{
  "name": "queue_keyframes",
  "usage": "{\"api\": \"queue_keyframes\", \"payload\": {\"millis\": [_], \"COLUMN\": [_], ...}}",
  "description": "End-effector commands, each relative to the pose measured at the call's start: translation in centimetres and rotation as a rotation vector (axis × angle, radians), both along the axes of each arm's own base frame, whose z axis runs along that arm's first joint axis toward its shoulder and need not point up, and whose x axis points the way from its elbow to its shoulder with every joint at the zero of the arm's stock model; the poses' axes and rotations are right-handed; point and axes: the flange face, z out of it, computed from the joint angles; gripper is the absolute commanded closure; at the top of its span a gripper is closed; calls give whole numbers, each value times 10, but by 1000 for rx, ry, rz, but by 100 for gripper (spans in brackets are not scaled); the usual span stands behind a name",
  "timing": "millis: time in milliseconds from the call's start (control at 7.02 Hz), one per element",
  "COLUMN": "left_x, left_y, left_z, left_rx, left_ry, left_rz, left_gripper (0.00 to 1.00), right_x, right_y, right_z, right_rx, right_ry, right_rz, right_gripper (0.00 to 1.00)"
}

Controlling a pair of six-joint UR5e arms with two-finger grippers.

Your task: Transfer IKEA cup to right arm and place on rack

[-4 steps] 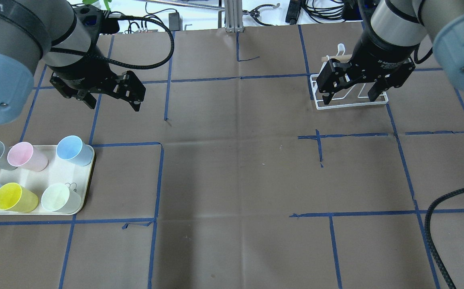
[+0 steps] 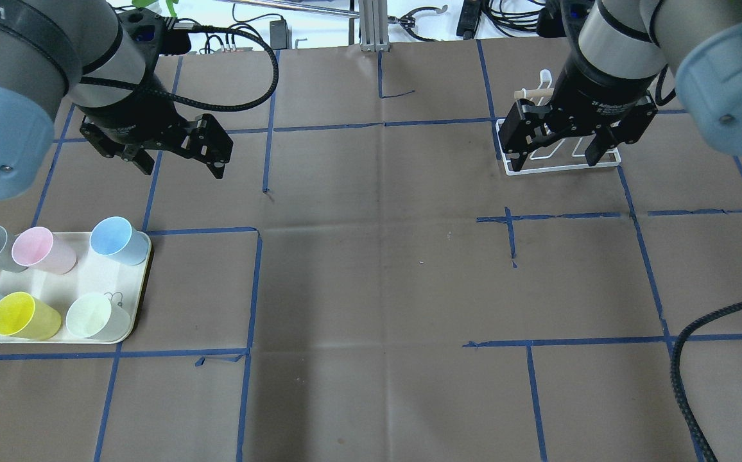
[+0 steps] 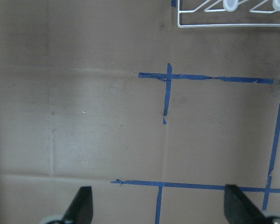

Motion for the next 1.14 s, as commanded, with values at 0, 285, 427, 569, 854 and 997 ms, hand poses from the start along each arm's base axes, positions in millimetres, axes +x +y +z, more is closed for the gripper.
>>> {"api": "queue_keyframes", "payload": {"millis": [0,285,427,569,854,997], "left_x": [0,-1,1,1,50,96], "left_y": [1,0,0,-1,-12,-14], "left_z": [-2,-5,-5,-6,-14,-22], "left_rx": [4,10,9,10,29,49], "left_ry": [1,6,6,7,2,3], "left_rz": [0,0,1,3,-27,15], "left_gripper": [0,0,0,0,0,0], "right_x": [2,2,2,3,2,2], "right_y": [0,-1,-1,-2,-1,-4], "right_z": [0,0,0,1,0,3], "right_rx": [-2,-5,-5,-10,-9,-19], "right_ry": [4,2,2,0,2,0], "right_rz": [-1,0,2,3,3,3], "right_gripper": [0,0,0,0,0,0]}}
